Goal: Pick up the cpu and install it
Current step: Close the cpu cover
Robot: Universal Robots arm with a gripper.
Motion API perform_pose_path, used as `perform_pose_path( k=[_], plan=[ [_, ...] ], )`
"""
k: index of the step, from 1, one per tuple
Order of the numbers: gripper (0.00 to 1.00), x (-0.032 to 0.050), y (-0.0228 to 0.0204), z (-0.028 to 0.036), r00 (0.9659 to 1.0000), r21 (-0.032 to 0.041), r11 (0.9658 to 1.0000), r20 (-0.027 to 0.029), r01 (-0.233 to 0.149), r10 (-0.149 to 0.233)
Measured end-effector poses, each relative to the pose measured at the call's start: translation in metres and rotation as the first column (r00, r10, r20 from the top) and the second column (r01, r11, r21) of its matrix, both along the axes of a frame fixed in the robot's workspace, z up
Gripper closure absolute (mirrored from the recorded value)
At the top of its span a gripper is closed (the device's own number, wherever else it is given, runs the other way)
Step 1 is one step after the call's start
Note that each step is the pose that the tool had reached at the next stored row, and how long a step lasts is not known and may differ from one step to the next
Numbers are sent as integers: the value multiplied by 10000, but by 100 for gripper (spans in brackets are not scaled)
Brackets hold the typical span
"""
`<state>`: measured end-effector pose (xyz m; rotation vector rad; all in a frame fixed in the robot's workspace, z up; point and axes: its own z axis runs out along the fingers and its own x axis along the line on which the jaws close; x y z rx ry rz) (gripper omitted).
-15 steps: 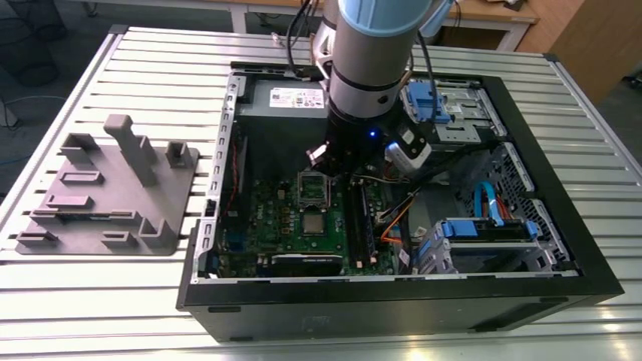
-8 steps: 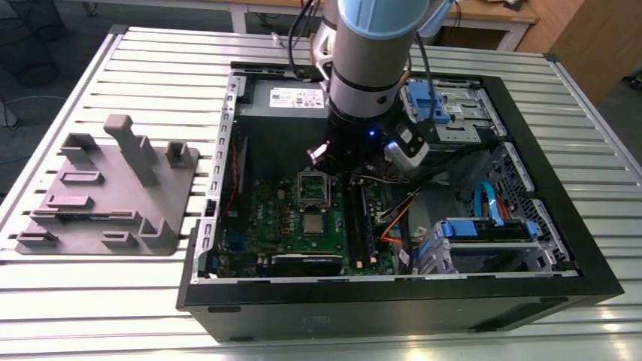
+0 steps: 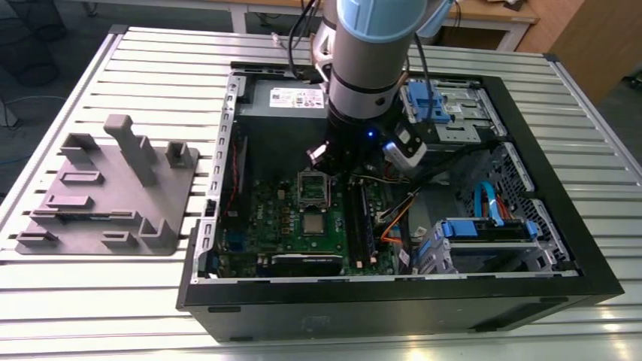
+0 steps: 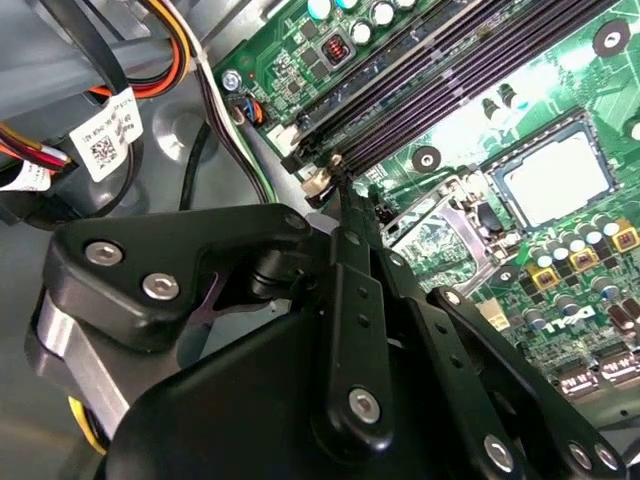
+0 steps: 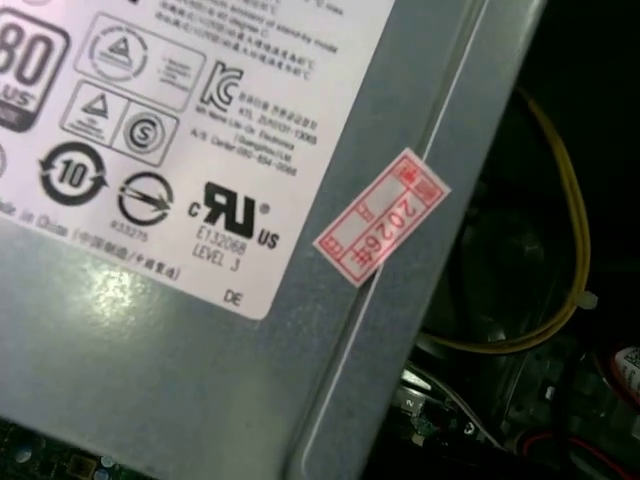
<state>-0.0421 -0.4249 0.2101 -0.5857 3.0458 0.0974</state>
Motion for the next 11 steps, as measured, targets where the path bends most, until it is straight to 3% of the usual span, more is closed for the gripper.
perform_pose_path(
  k=[11],
  plan=[
    [89,-19,39,-55,10000,16,10000,0,0,0]
  ],
)
